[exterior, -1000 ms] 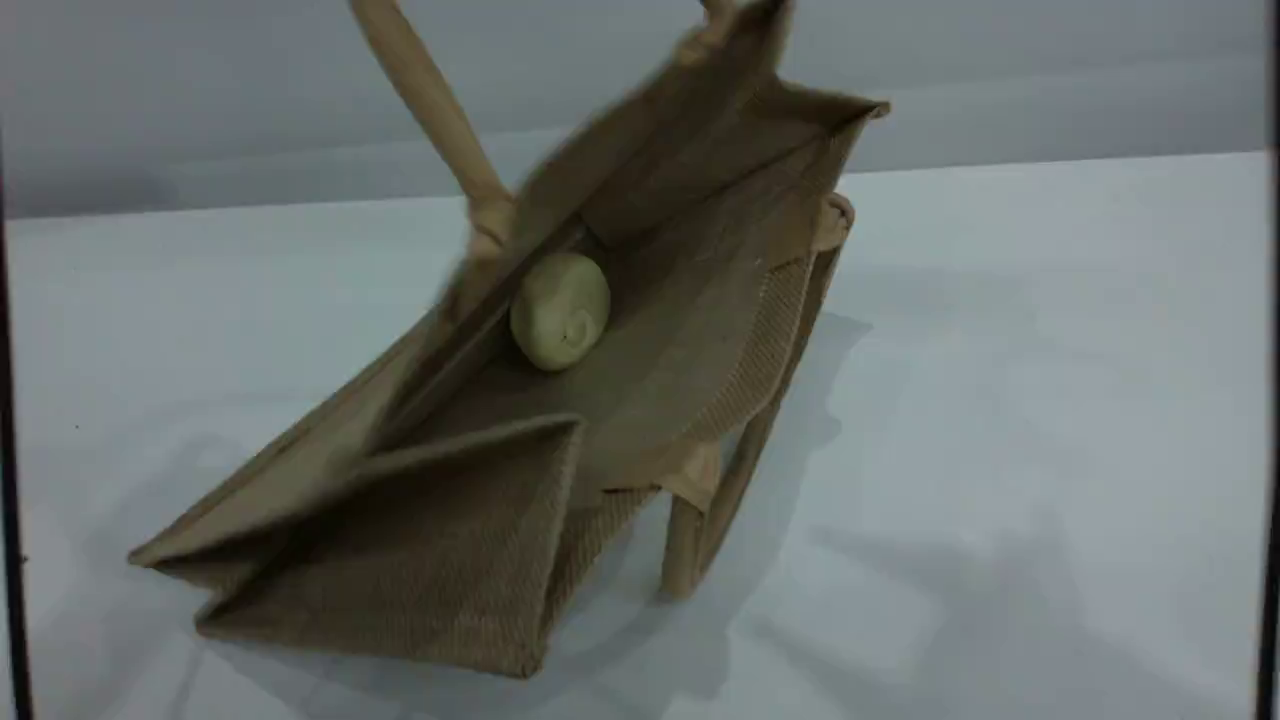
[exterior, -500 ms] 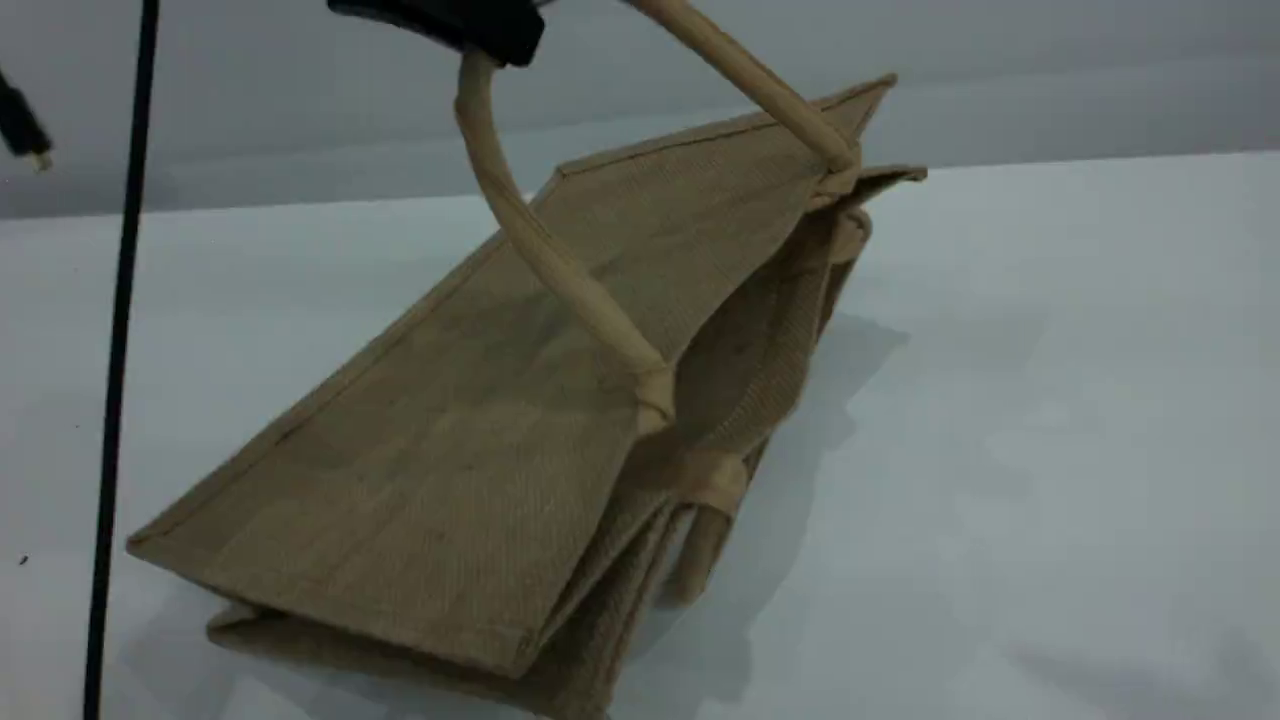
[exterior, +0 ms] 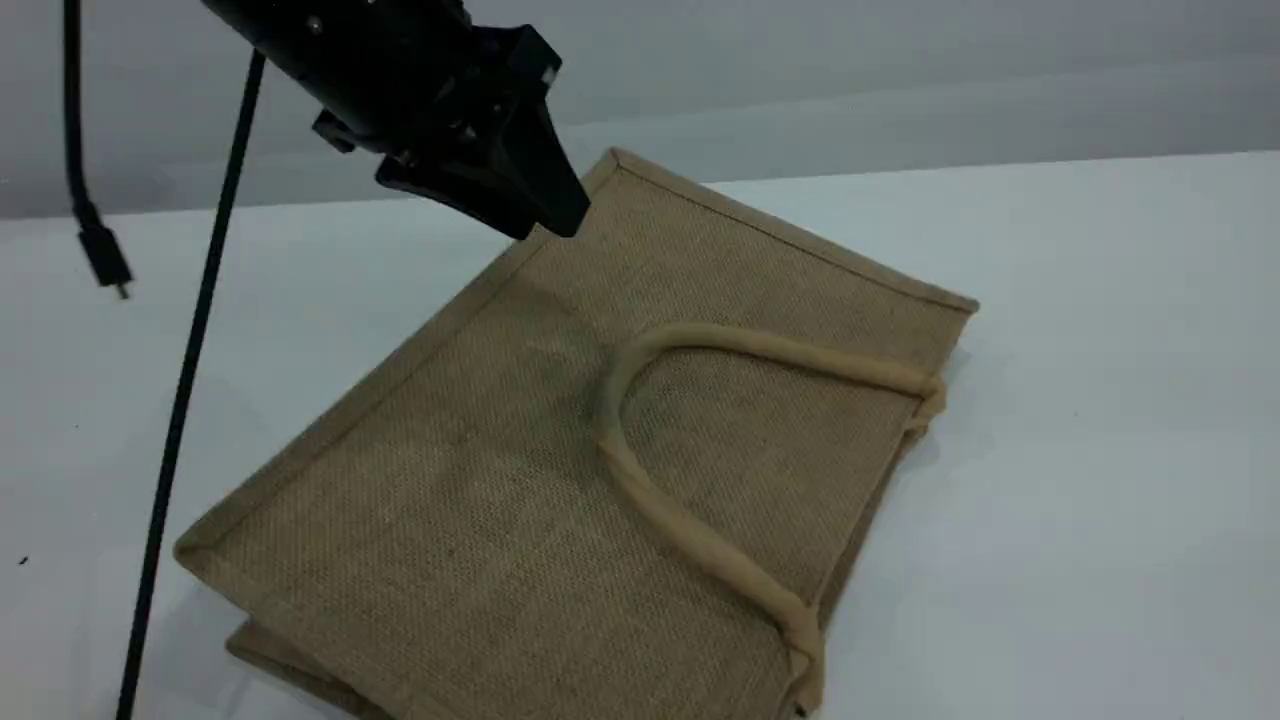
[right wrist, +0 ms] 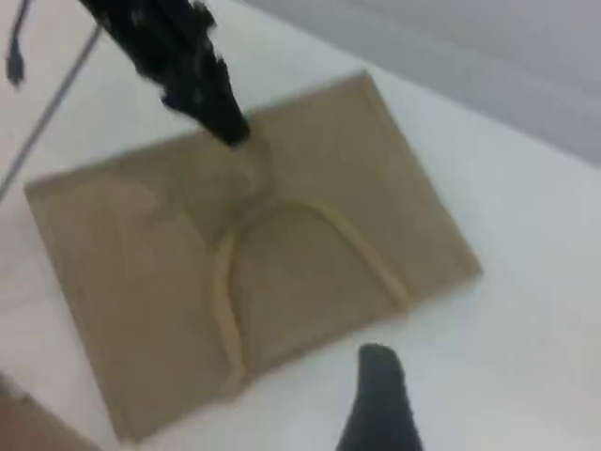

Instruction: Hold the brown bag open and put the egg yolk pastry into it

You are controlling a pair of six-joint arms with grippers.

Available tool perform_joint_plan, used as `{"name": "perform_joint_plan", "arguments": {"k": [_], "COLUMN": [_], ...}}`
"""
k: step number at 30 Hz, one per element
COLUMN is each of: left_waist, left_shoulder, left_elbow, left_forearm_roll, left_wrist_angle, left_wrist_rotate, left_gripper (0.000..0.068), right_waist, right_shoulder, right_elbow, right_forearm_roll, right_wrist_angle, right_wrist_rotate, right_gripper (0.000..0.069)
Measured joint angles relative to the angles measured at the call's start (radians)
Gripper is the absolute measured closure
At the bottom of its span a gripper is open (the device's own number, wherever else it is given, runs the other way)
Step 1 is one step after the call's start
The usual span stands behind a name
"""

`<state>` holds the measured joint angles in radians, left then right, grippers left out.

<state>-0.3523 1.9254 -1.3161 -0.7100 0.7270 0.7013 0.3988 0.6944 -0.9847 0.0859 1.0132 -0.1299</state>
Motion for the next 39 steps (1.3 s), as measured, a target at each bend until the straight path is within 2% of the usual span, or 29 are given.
{"name": "perform_joint_plan", "arguments": {"k": [6, 9, 13, 17, 26, 30, 35, 39], "left_waist": [0.001, 0.001, 0.001, 0.001, 0.001, -0.002, -0.06, -0.144], "left_shoulder": [-0.042, -0.081, -0.144, -0.204, -0.358, -0.437, -0.546, -0.636], "left_elbow": [-0.001, -0.001, -0.001, -0.002, -0.002, -0.002, -0.002, -0.002], "left_forearm_roll": [0.002, 0.002, 0.002, 0.003, 0.003, 0.003, 0.043, 0.166], "left_wrist_angle": [0.07, 0.108, 0.161, 0.203, 0.342, 0.4, 0.421, 0.426], "left_wrist_rotate": [0.006, 0.003, 0.001, 0.001, -0.019, -0.064, -0.116, -0.221], "left_gripper": [0.0374, 0.0374, 0.0374, 0.0374, 0.0372, 0.0372, 0.0372, 0.0372], "right_waist": [0.0, 0.0, 0.0, 0.0, 0.0, 0.0, 0.0, 0.0], "right_shoulder": [-0.047, -0.079, -0.149, -0.244, -0.492, -0.562, -0.573, -0.573], "right_elbow": [0.0, 0.003, 0.054, 0.161, 0.43, 0.48, 0.48, 0.48], "right_forearm_roll": [-0.011, -0.011, -0.014, -0.02, -0.044, -0.041, -0.041, -0.041], "right_wrist_angle": [0.165, 0.21, 0.208, 0.206, 0.055, 0.049, 0.048, 0.05], "right_wrist_rotate": [0.046, 0.077, 0.11, 0.114, 0.119, 0.121, 0.122, 0.122], "right_gripper": [0.0234, 0.0234, 0.0234, 0.0234, 0.0234, 0.0234, 0.0234, 0.0234]}}
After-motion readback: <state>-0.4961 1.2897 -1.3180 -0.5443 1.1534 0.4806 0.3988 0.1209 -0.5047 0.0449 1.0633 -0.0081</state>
